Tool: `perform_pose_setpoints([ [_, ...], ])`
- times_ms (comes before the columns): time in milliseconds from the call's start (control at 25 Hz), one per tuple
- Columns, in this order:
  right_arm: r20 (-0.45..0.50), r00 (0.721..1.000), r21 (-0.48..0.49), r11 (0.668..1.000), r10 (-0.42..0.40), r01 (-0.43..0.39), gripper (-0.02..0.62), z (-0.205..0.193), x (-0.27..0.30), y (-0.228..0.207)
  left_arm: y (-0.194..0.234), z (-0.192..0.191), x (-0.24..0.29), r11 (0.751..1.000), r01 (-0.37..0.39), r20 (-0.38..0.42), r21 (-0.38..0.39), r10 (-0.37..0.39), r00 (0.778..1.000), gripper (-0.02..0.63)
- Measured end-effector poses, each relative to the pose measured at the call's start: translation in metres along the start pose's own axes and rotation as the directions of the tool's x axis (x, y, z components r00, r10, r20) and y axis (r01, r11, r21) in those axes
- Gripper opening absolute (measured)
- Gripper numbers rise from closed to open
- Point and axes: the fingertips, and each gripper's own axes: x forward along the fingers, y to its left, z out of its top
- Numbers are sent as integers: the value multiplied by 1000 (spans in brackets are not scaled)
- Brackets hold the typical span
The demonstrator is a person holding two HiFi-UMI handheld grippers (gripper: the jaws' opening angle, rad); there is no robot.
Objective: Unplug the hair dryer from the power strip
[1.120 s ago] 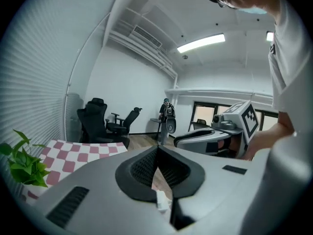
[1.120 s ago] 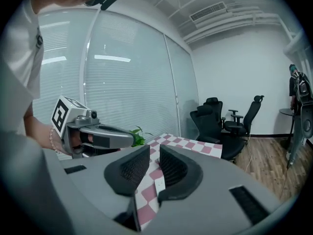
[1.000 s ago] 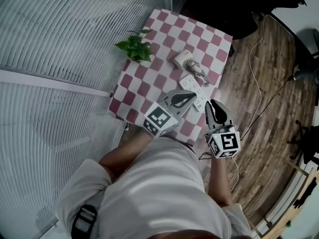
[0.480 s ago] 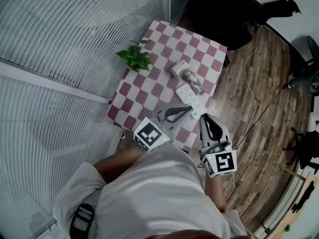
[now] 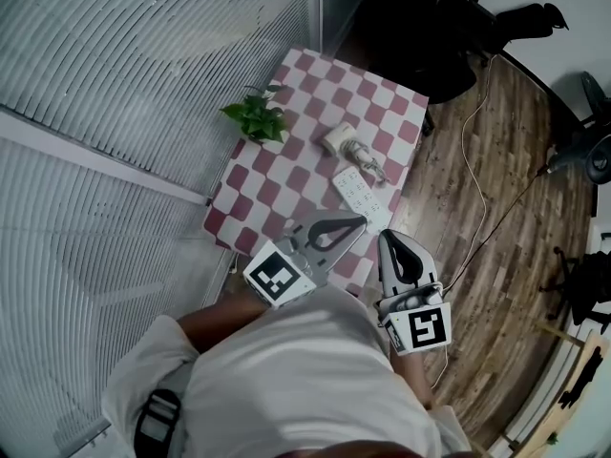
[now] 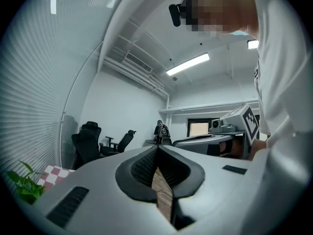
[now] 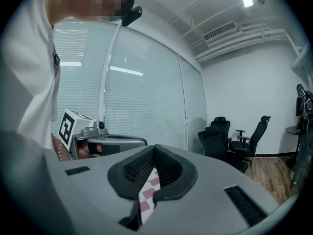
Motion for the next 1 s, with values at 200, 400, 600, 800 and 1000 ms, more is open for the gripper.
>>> perform_pose_setpoints([
  [200,5,1000,-17,1000,-8,8,32,5,-3,3,-3,4,-2,1000,-9,8,-3,9,1000,29],
  [400,6,1000,-14,1000,-14,14,32,5,-6,3,-6,6,-4,1000,-13,9,7,13,1000,29],
  [600,4,1000,-15,1000,-17,17,32,2,-7,6,-8,4,-7,1000,-8,8,-3,8,1000,29],
  [800,7,1000,-13,1000,-28,28,32,3,-7,8,-9,3,-10,1000,-8,1,3,8,1000,29],
  [1000,22,999,11,999,-43,43,32,9,-7,12,-11,6,-16,1000,-15,7,4,15,1000,29],
])
